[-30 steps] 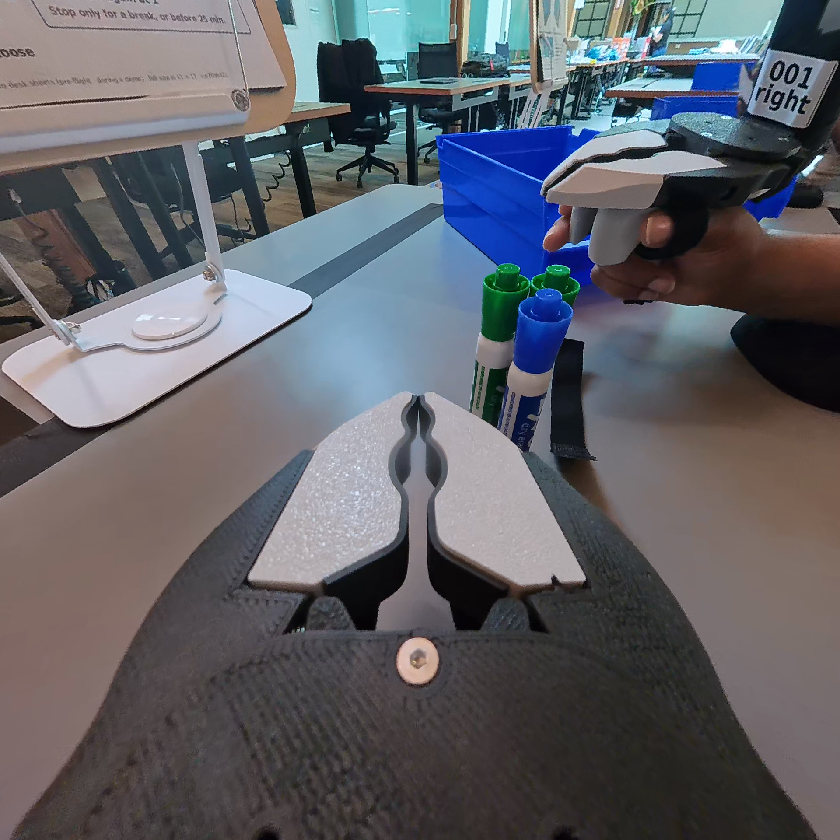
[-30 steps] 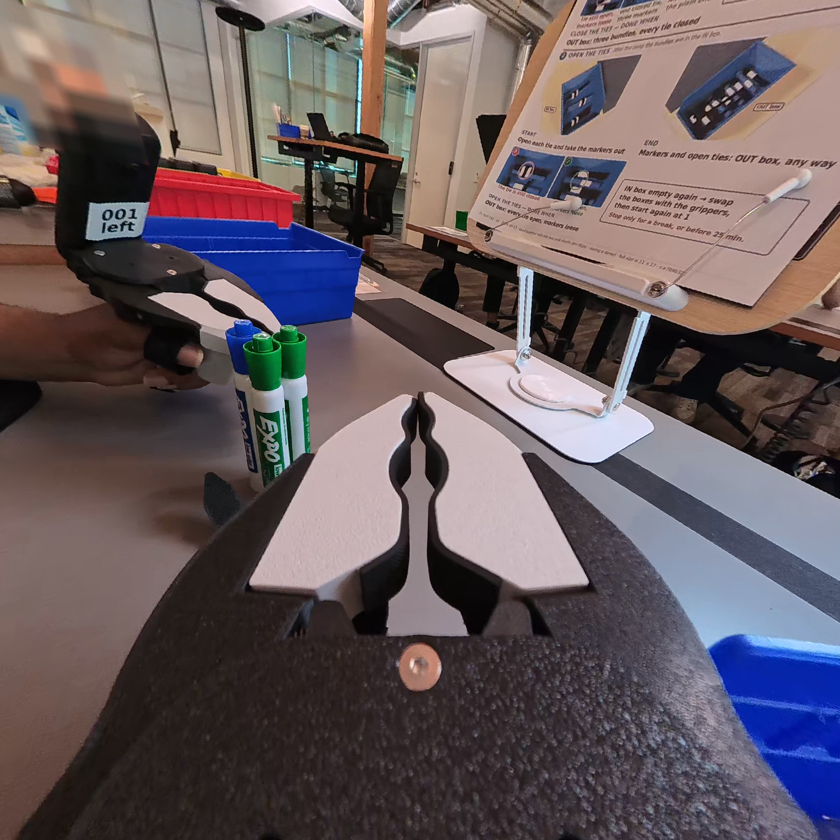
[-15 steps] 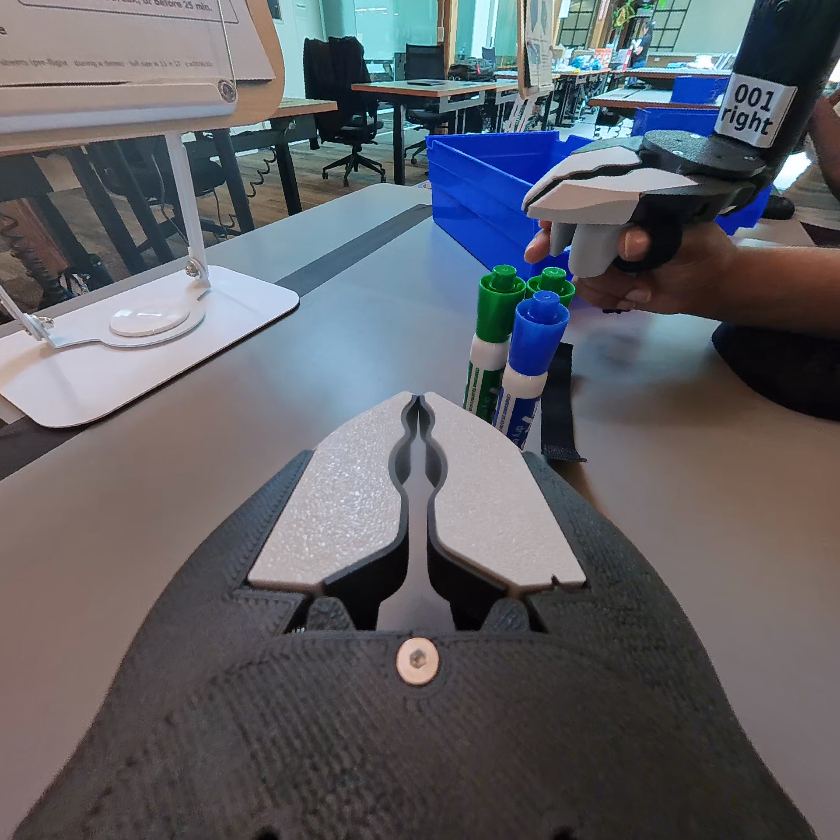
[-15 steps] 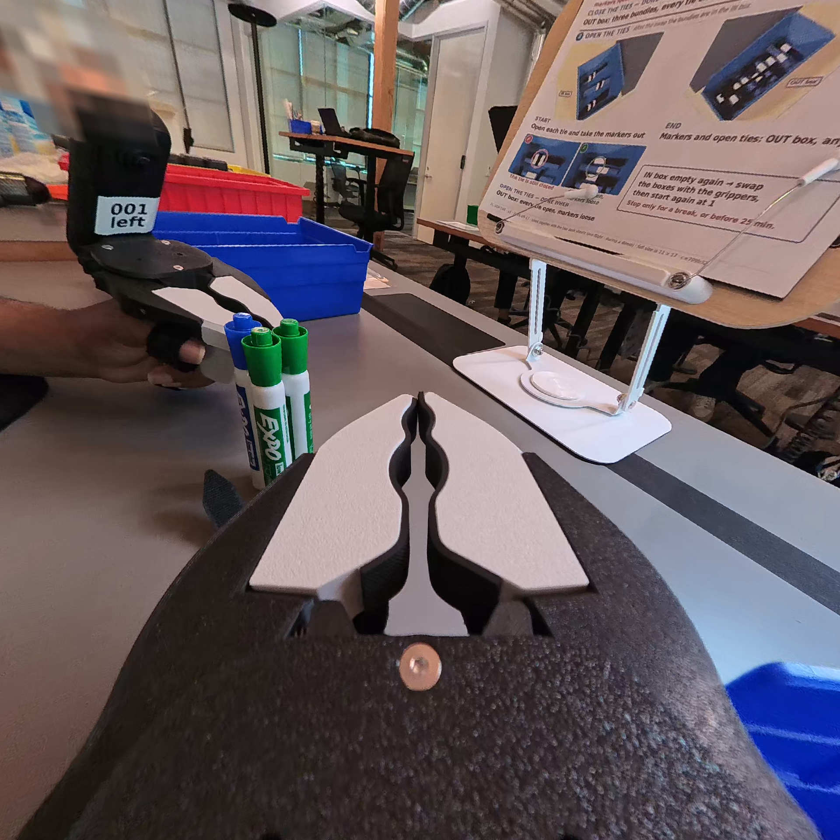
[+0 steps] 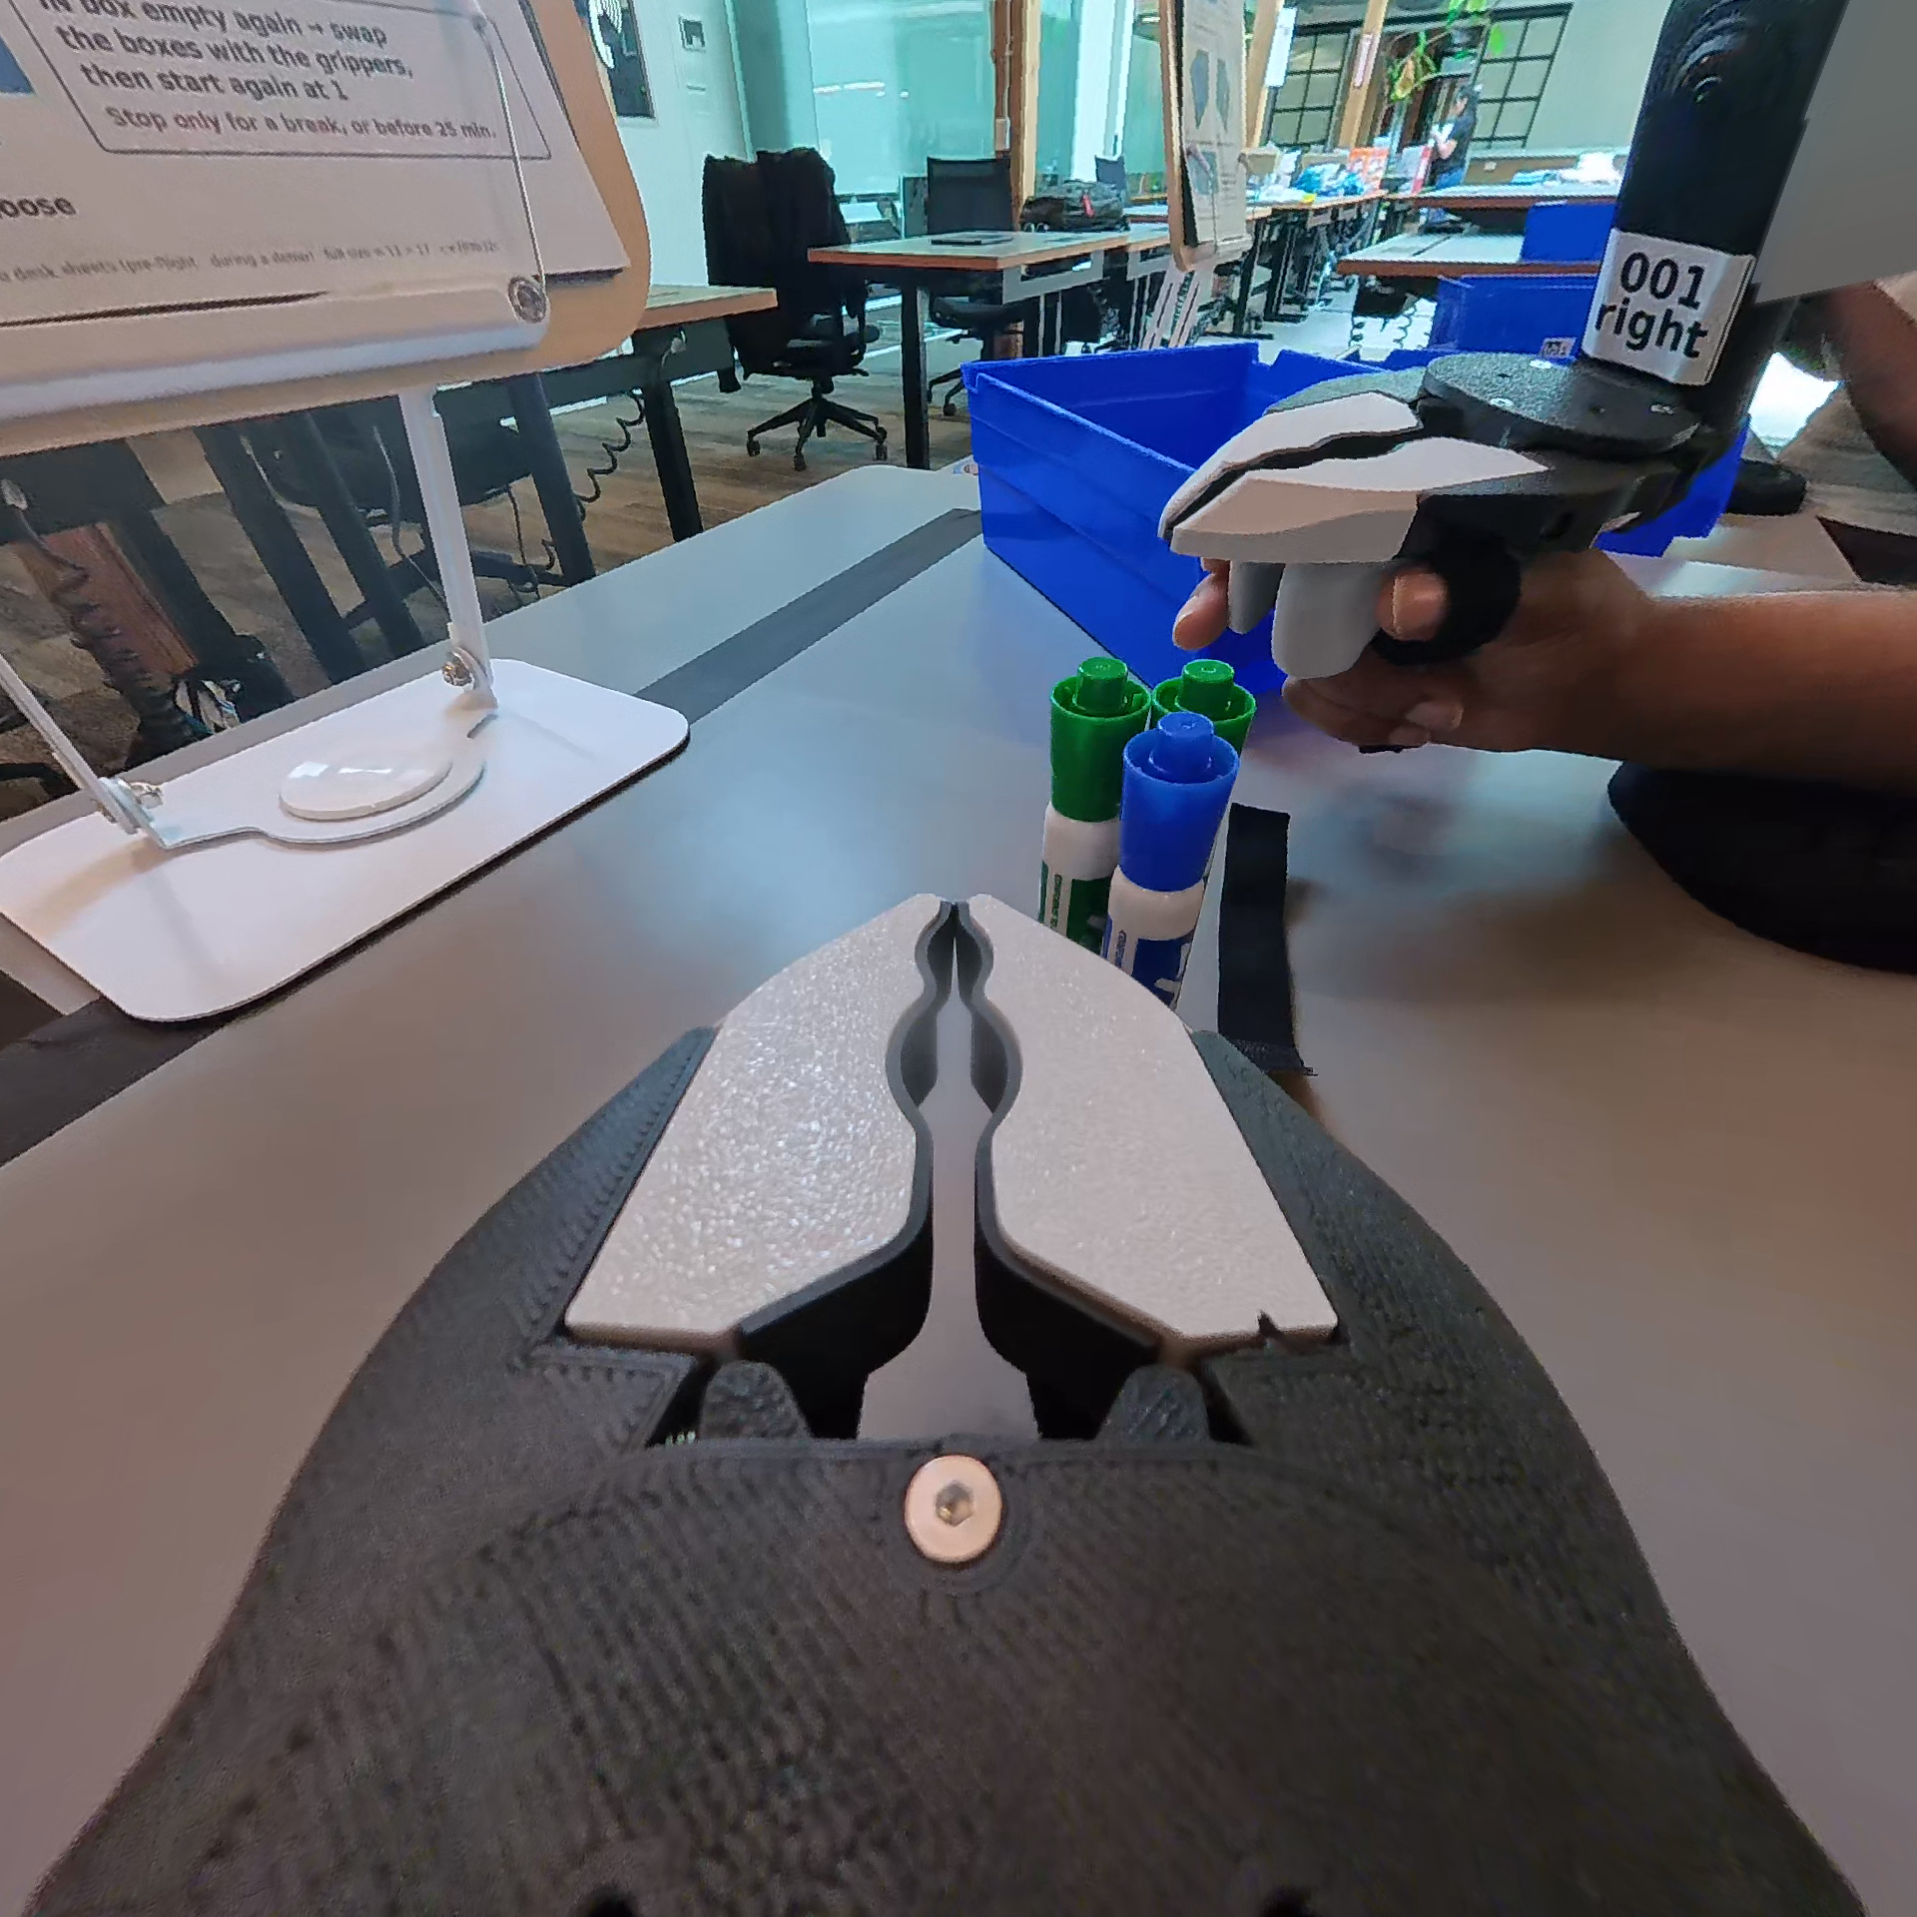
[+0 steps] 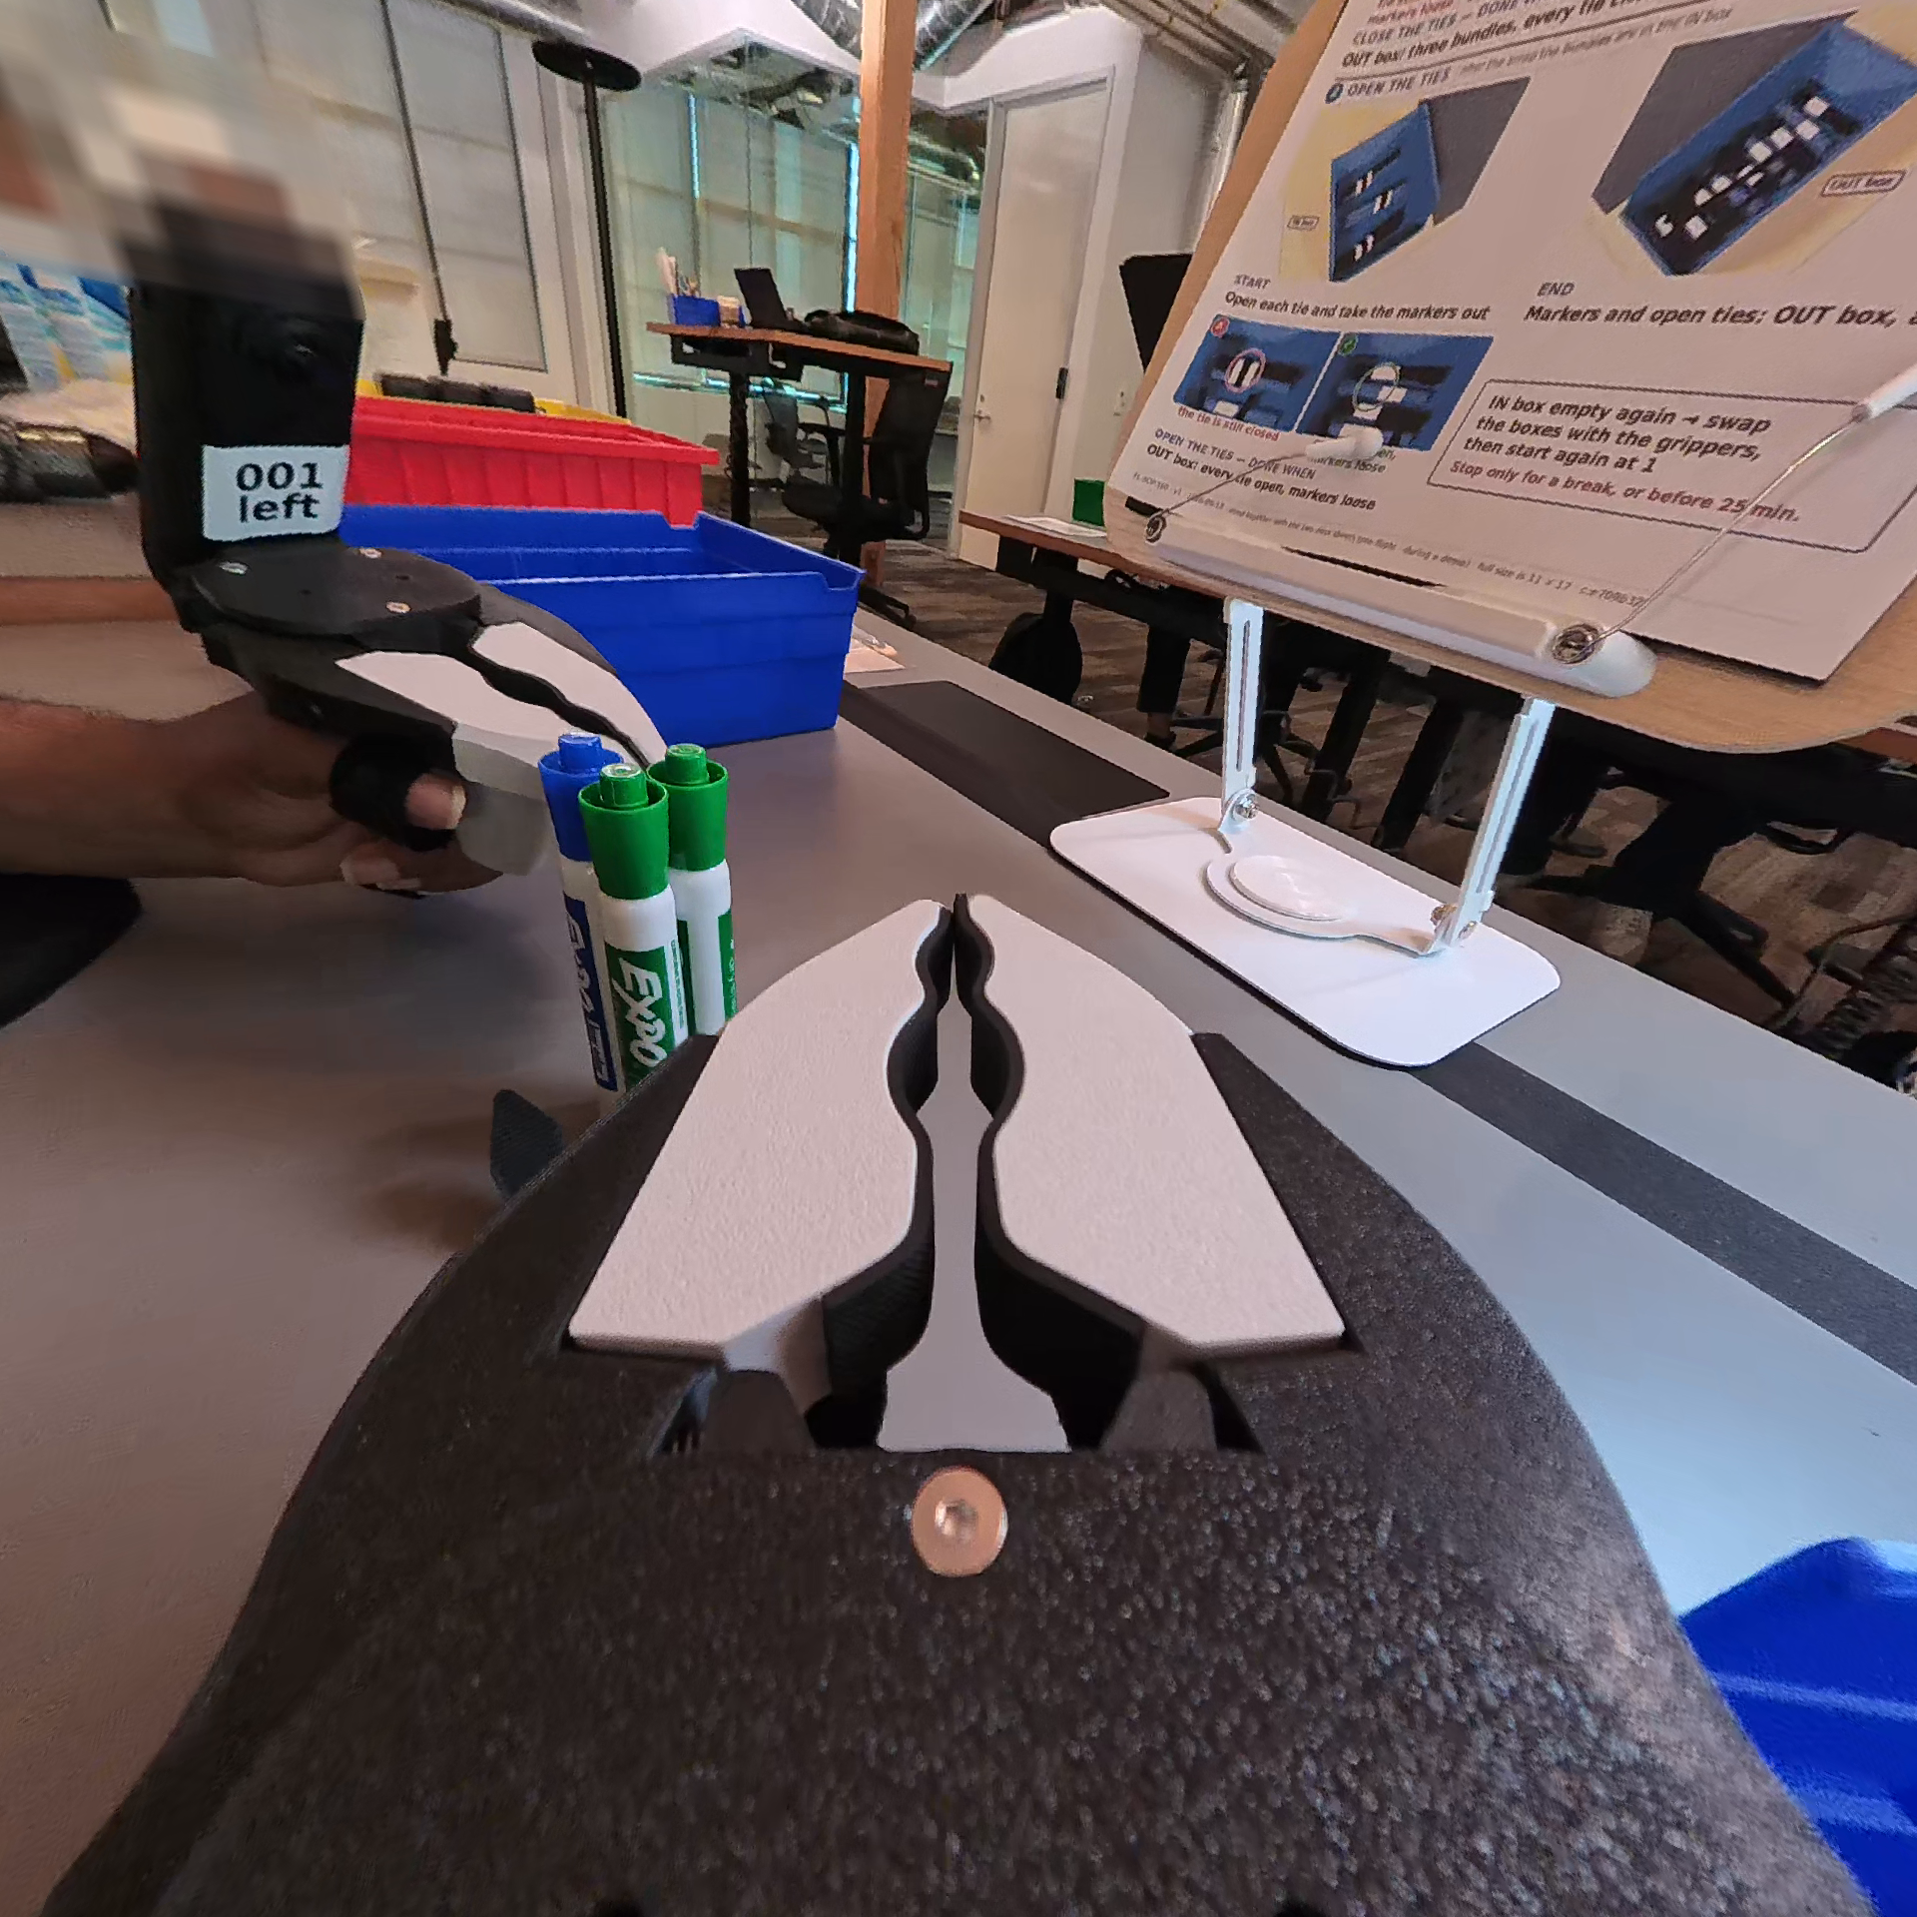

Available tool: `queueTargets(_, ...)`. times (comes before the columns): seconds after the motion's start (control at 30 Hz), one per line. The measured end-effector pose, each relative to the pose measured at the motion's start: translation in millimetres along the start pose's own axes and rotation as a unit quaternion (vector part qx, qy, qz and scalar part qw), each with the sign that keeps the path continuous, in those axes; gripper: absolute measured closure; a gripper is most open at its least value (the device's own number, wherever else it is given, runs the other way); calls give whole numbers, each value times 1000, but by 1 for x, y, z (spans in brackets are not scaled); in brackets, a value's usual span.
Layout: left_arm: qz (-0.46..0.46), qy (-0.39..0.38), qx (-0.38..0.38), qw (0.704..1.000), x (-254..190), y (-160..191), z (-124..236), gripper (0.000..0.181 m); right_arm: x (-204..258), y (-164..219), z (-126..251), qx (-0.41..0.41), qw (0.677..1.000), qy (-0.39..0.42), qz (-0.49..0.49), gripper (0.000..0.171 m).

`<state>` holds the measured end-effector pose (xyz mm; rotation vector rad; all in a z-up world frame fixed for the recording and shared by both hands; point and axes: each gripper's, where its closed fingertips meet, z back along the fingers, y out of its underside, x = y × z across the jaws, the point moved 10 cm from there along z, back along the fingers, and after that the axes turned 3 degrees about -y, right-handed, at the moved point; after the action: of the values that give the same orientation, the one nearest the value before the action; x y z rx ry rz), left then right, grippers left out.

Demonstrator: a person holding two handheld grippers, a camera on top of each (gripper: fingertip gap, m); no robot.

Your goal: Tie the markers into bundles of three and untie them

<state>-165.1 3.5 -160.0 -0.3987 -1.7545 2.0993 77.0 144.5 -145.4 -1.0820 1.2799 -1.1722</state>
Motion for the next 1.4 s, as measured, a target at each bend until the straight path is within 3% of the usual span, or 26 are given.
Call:
queueTargets(0.13, 6, 0, -13, 1000, 1, -2, 2, 180, -1, 0, 0, 1, 1000, -12, -7, 167)
queueTargets(0.37, 8, -8, -30, 999, 4, -5, 5, 159, 9, 3, -6, 53, 995, -86, -17, 134)
queueTargets(0.63, -14, 25, -26, 999, -2, -5, 3, 160, 39, 6, -37, 83, 985, -147, -32, 126)
queueTargets(0.97, -27, 39, -23, 999, 0, -4, 5, 164, 51, 21, -61, 130, 985, -116, -20, 112)
queueTargets(1.2, -32, 45, -29, 998, -2, -7, 7, 165, 49, -6, -67, 91, 991, -100, -18, 102)
queueTargets(1.4, -33, 42, -23, 998, -1, -5, 5, 168, 60, -23, -75, 125, 988, -82, -25, 102)
